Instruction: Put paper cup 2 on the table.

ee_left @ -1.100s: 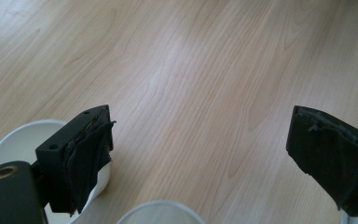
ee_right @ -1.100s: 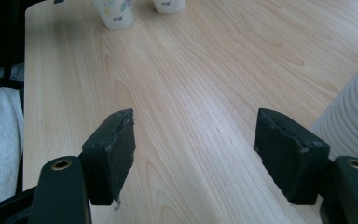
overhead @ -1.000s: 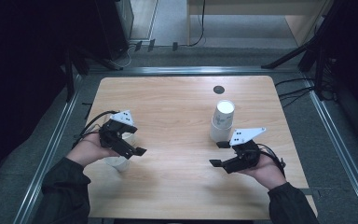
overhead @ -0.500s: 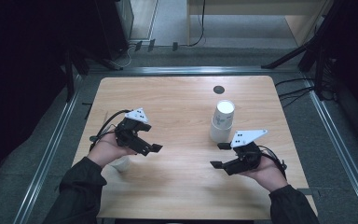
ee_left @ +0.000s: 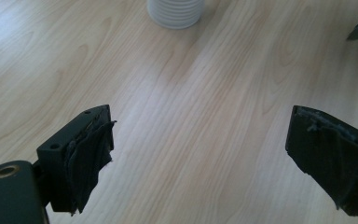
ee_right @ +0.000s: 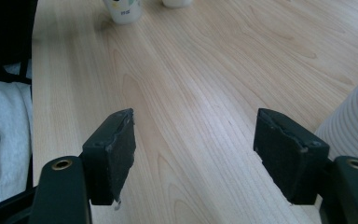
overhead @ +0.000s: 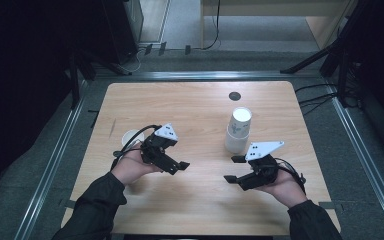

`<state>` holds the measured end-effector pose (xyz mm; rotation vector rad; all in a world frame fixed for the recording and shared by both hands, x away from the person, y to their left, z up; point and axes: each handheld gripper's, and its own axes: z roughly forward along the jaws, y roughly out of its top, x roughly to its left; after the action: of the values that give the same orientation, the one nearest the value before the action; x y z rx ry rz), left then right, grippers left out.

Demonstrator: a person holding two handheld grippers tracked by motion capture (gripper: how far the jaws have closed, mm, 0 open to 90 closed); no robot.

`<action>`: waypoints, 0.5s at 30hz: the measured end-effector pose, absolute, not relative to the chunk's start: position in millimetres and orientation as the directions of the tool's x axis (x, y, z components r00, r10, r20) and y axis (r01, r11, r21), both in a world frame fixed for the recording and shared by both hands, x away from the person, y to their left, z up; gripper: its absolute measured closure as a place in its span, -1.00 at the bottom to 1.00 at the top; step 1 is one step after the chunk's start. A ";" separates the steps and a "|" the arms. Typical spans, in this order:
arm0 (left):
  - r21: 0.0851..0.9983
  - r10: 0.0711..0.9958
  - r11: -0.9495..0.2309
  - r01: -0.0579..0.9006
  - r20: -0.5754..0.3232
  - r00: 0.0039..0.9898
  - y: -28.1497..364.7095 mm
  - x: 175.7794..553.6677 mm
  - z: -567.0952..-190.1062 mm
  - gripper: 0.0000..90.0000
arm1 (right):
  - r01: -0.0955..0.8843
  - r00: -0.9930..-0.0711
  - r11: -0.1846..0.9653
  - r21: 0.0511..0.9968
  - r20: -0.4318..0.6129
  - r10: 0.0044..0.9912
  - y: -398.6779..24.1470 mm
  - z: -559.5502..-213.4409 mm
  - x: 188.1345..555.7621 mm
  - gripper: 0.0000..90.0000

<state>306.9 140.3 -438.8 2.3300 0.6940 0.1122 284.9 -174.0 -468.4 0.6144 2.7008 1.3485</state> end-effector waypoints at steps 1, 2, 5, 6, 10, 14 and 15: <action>0.647 0.503 -0.619 0.445 -0.109 0.857 137.4 305.0 -439.5 -0.82 | 0.322 -0.919 0.538 0.779 0.121 0.375 -173.8 -468.6 284.7 -0.33; 0.648 0.497 -0.623 0.438 -0.104 0.862 135.3 303.5 -440.2 -0.82 | 0.320 -0.920 0.540 0.778 0.120 0.372 -173.4 -468.9 284.4 -0.33; 0.648 0.487 -0.629 0.430 -0.103 0.867 130.1 300.3 -442.3 -0.82 | 0.317 -0.922 0.541 0.778 0.119 0.370 -172.4 -469.2 284.0 -0.33; 0.650 0.482 -0.630 0.425 -0.101 0.870 128.3 299.1 -443.2 -0.82 | 0.318 -0.921 0.541 0.778 0.119 0.370 -172.2 -469.3 283.9 -0.33; 0.648 0.471 -0.641 0.411 -0.090 0.878 123.5 296.8 -447.4 -0.82 | 0.313 -0.924 0.546 0.777 0.116 0.365 -171.3 -469.7 283.7 -0.33; 0.653 0.483 -0.623 0.431 -0.113 0.868 121.6 296.0 -451.0 -0.82 | 0.314 -0.925 0.550 0.774 0.117 0.363 -170.4 -470.4 283.5 -0.33; 0.653 0.483 -0.621 0.434 -0.117 0.868 121.2 295.9 -451.5 -0.82 | 0.314 -0.924 0.550 0.774 0.117 0.363 -170.3 -470.4 283.4 -0.33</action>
<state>295.9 121.2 -451.5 2.3272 0.6585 0.0899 283.4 -170.3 -470.4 0.5939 2.7155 1.3388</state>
